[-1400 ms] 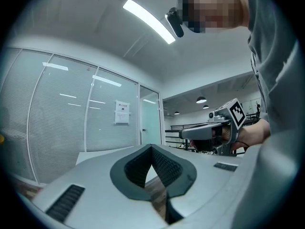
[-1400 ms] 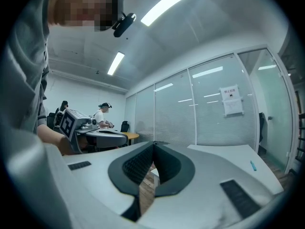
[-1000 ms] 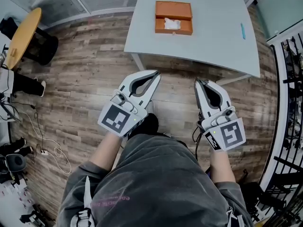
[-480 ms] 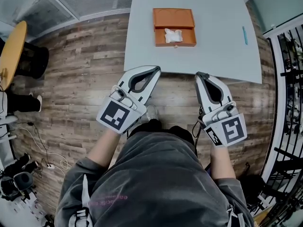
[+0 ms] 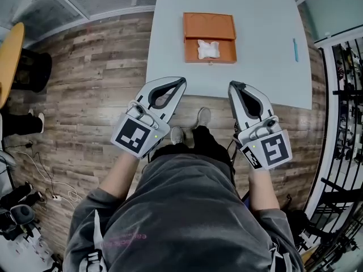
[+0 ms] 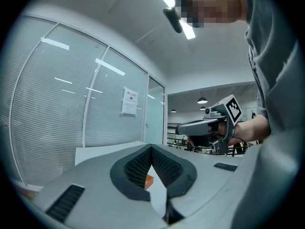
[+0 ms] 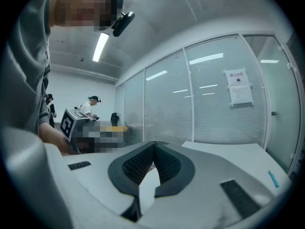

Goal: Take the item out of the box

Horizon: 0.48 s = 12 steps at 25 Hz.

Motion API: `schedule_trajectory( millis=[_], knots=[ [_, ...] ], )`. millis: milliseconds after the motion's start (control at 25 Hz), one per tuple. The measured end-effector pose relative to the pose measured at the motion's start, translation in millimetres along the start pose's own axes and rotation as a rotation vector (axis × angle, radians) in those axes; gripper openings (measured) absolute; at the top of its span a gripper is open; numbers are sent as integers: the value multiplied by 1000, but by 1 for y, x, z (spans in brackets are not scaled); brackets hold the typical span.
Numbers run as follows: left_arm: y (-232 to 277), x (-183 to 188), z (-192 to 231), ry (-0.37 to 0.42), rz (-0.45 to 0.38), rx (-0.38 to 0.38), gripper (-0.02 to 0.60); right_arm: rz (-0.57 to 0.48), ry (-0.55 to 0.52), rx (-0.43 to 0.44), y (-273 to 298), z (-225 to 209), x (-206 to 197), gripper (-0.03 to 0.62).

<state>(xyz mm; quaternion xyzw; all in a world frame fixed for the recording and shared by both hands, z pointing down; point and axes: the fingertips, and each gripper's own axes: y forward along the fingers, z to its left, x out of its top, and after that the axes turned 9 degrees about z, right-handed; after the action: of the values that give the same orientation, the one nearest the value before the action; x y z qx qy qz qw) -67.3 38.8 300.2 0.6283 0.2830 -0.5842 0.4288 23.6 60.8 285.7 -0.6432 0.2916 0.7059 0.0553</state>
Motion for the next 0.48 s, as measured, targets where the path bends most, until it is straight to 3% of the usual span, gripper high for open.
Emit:
schedule_trajectory(
  millis=[480],
  knots=[
    [96,-11,66,-38,70,86,2,57,-8,115,85,-90,-12,-2]
  ],
)
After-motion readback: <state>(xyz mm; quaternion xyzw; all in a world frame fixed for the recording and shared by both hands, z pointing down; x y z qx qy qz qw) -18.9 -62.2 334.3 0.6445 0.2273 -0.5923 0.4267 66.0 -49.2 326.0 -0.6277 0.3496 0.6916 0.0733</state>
